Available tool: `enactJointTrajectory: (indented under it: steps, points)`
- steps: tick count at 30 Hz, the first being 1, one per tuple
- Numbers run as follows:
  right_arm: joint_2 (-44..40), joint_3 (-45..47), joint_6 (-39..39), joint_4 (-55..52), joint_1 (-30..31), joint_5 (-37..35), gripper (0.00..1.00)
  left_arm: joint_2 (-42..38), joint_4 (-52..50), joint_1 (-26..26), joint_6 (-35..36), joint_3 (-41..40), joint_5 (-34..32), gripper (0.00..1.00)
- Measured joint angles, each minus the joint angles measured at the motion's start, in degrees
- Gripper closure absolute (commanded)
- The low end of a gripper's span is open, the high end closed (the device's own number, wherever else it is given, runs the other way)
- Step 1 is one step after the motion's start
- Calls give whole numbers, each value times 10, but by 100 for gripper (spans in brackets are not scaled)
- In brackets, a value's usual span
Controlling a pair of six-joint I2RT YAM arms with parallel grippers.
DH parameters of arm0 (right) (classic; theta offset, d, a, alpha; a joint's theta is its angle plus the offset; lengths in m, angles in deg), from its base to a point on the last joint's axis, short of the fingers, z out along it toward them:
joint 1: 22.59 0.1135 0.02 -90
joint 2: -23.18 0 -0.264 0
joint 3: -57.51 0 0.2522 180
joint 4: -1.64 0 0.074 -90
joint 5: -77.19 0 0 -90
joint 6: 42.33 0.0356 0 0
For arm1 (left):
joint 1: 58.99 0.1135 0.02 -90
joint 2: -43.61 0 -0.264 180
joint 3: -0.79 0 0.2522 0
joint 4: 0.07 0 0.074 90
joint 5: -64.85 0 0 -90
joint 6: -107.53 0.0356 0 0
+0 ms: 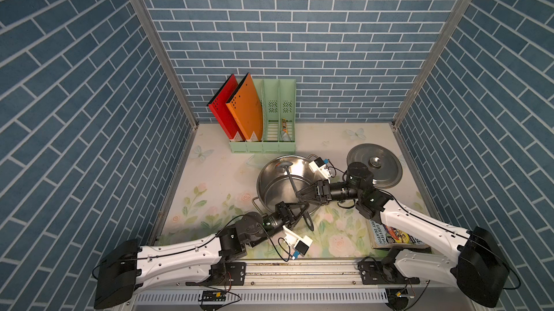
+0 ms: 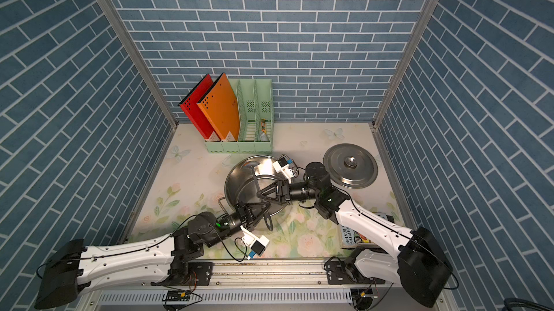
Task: Stir the soup with a spoon
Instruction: Place the spoon at the center of the board.
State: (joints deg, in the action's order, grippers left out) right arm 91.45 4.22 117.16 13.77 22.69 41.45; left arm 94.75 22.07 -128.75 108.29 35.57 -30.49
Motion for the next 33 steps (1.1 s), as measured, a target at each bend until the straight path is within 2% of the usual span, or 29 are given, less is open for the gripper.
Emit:
enactJointTrajectory:
  steps: [5,14,17,19,23,24,25,26,30,33]
  points:
    - [9,2,16,23,6,-3,70,1,0,-4,6,2,-2,100]
    - [9,10,28,38,6,-13,85,1,7,-9,12,3,-9,100]
    - [9,11,35,39,6,-17,97,0,10,-12,17,3,-11,100]
    - [9,11,56,39,5,-17,100,-1,9,-14,25,3,-12,99]
    - [7,15,56,48,5,-28,100,-6,9,-18,18,3,-14,62]
    - [5,18,55,49,5,-33,100,-9,11,-19,12,3,-14,44]
    - [2,21,52,48,2,-39,100,-12,14,-21,8,2,-13,17]
    - [-2,24,50,47,0,-42,100,-16,19,-22,0,1,-12,2]
    - [-30,21,16,7,-36,-51,100,-36,58,-23,-54,-13,-13,0]
    - [-54,-9,-41,-71,-83,-48,100,-43,96,-23,-111,-27,-26,0]
